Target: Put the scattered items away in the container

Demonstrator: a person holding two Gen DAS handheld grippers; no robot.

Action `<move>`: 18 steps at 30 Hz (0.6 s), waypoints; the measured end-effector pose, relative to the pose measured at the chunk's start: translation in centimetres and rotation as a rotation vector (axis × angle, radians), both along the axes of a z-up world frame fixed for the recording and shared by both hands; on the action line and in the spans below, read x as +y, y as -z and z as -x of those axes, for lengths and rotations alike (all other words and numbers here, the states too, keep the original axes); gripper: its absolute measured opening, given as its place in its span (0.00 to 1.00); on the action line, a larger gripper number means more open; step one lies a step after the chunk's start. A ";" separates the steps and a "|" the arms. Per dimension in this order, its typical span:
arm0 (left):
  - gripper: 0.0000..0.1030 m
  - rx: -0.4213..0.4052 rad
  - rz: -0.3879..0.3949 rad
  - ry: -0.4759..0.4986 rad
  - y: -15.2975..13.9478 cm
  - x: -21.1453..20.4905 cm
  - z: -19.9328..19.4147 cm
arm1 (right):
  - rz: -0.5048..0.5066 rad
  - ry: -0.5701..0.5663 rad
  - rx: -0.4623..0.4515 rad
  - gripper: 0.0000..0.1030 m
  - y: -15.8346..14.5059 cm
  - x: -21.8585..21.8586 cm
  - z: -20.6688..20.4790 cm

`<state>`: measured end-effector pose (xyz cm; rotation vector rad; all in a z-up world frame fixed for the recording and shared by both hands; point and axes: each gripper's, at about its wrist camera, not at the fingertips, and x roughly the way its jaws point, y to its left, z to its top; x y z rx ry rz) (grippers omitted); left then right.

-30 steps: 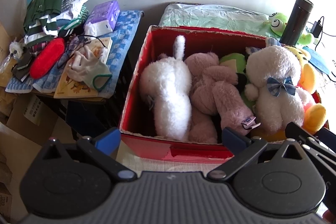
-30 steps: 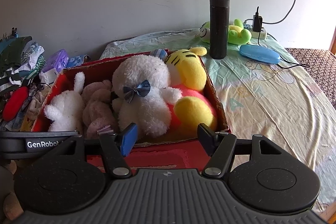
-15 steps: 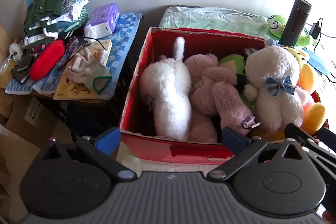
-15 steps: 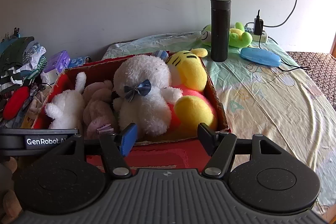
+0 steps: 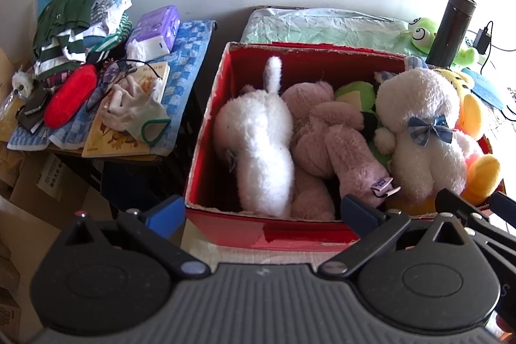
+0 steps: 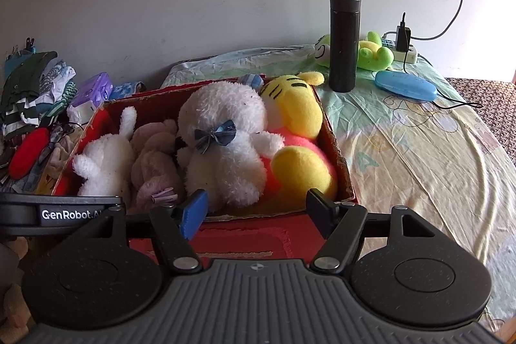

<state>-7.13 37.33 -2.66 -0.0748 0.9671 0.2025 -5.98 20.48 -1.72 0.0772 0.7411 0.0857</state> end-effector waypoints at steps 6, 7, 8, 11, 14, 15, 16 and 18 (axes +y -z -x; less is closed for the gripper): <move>0.99 0.002 0.002 -0.001 0.0 0.1 0.0 | -0.004 -0.009 0.006 0.70 0.0 0.0 0.0; 0.99 0.002 0.002 -0.001 0.0 0.1 0.0 | -0.006 -0.009 0.006 0.71 0.0 0.0 0.0; 0.99 0.001 0.002 -0.001 0.0 0.1 0.0 | -0.006 -0.007 0.005 0.71 0.0 0.0 0.0; 0.99 -0.001 0.006 -0.003 0.0 0.3 0.0 | -0.001 -0.009 0.006 0.72 0.0 0.1 0.0; 0.99 0.003 0.008 -0.001 0.2 0.6 -0.1 | 0.014 -0.021 0.013 0.75 -0.1 0.3 -0.2; 0.99 0.006 0.019 -0.004 0.4 0.9 -0.2 | 0.022 -0.027 0.016 0.76 0.0 0.5 -0.2; 0.99 0.008 0.034 -0.009 0.4 1.1 -0.2 | 0.032 -0.031 0.018 0.78 0.0 0.6 -0.3; 0.99 0.000 0.042 0.001 0.1 1.3 -0.2 | 0.044 -0.034 0.025 0.78 -0.2 0.9 -0.3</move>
